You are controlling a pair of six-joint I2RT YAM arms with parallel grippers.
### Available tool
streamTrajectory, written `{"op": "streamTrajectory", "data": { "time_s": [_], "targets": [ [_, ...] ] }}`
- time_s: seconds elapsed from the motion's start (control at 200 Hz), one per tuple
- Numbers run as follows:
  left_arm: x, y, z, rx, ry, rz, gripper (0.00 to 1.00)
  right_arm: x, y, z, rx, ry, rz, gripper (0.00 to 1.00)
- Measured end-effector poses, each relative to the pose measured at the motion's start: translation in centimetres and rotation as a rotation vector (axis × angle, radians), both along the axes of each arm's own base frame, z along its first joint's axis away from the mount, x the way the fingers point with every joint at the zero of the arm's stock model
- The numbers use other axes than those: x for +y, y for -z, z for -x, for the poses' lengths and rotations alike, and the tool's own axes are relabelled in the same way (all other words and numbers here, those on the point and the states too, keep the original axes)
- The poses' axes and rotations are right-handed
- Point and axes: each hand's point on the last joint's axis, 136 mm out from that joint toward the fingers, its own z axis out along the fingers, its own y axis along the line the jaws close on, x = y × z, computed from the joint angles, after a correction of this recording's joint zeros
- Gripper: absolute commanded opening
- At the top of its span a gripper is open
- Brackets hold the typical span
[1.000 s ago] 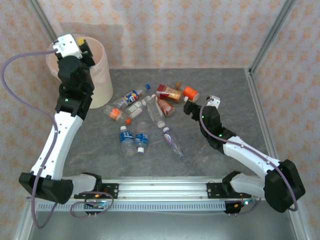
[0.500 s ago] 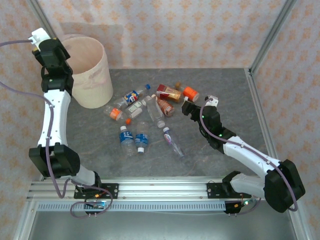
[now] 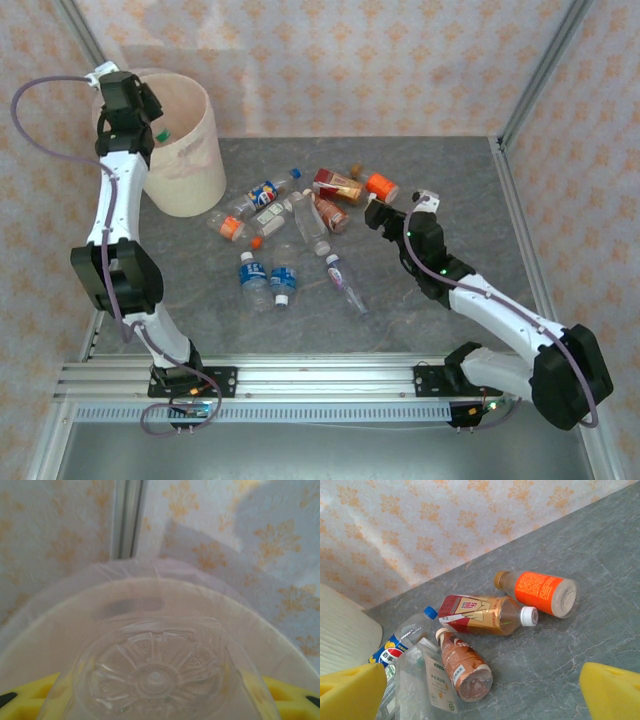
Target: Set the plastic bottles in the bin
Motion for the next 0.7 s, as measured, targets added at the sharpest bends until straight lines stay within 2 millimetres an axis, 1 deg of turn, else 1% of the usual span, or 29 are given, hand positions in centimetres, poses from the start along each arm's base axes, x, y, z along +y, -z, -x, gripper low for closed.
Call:
{"op": "streamTrajectory", "data": {
  "time_s": [0.105, 0.195, 0.28, 0.335, 0.375, 0.43, 0.515, 0.565, 0.63, 0.696],
  "targets": [
    [-0.4, 2.7, -0.7, 0.054, 0.011, 0.069, 0.59, -0.1, 0.3, 0.2, 0.015, 0.0, 0.01, 0.99],
    [-0.6, 4.9, -0.8, 0.113, 0.009, 0.118, 0.74, -0.2, 0.9, 0.4, 0.036, -0.001, 0.027, 0.99],
    [-0.7, 6.0, -0.6, 0.156, 0.005, 0.143, 0.83, -0.3, 1.1, 0.5, 0.053, -0.004, 0.046, 0.99],
    [-0.8, 5.9, -0.5, 0.166, 0.005, 0.153, 0.9, -0.4, 1.1, 0.5, 0.058, -0.006, 0.057, 0.99],
    [-0.8, 5.6, -0.4, 0.169, 0.006, 0.155, 0.95, -0.4, 1.2, 0.5, 0.061, -0.01, 0.065, 0.99],
    [-1.0, 4.9, -0.3, 0.16, 0.008, 0.164, 1.0, -0.3, 1.4, 0.6, 0.066, -0.019, 0.078, 0.99],
    [-1.4, 3.7, -0.2, 0.142, 0.023, 0.158, 1.0, -0.1, 2.1, 0.9, 0.089, -0.051, 0.109, 0.99],
    [-1.7, 3.3, 0.0, 0.141, 0.031, 0.156, 1.0, 0.1, 2.7, 1.3, 0.116, -0.08, 0.132, 0.99],
    [-2.7, 2.8, 0.3, 0.142, 0.049, 0.15, 1.0, 0.4, 3.5, 2.0, 0.159, -0.122, 0.162, 0.99],
    [-4.1, 1.8, 0.5, 0.134, 0.081, 0.141, 1.0, 0.8, 4.1, 2.6, 0.2, -0.168, 0.185, 0.99]
  ]
}}
